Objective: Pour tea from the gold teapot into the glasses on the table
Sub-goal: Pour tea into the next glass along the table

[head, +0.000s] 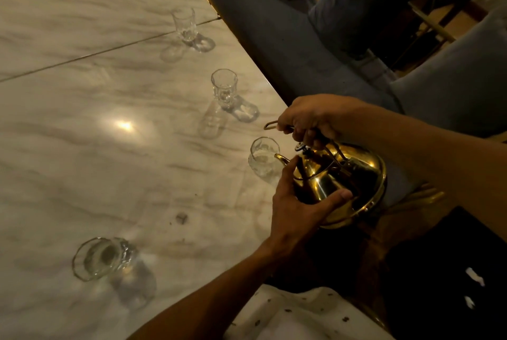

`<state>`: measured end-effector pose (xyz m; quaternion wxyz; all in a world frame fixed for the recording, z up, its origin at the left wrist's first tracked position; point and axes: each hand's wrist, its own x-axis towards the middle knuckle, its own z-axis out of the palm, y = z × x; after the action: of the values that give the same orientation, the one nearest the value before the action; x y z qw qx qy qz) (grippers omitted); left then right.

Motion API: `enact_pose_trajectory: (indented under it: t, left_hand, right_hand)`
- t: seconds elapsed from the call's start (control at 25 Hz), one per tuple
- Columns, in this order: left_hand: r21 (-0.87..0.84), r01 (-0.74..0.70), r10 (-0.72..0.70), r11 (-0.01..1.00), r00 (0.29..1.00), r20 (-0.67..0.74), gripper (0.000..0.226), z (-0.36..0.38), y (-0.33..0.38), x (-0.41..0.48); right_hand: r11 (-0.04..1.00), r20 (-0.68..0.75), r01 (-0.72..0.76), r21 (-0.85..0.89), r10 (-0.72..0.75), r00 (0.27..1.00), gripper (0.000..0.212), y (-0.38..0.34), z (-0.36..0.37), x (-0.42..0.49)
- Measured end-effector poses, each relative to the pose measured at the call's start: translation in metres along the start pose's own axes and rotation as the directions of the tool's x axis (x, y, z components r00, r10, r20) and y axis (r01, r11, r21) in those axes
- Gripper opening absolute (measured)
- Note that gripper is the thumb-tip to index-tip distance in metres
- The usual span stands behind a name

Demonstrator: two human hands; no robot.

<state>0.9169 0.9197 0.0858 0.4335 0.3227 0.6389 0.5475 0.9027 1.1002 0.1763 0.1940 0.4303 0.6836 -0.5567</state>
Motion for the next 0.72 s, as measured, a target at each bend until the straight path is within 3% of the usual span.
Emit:
enact_pose_trajectory:
  t: [0.24,0.72]
  left_hand:
    - [0.003,-0.010,0.010,1.000,1.000,-0.004,0.099,-0.001,-0.001,0.004]
    - [-0.015,-0.008,0.008,1.000,1.000,-0.012,0.103,-0.001,-0.002,0.006]
  right_hand:
    - [0.998,0.052,0.056,0.030,-0.058,0.997,0.022,0.002,-0.007,0.006]
    - [0.995,0.003,0.099,0.021,-0.099,0.995,0.033,-0.010,0.002,-0.007]
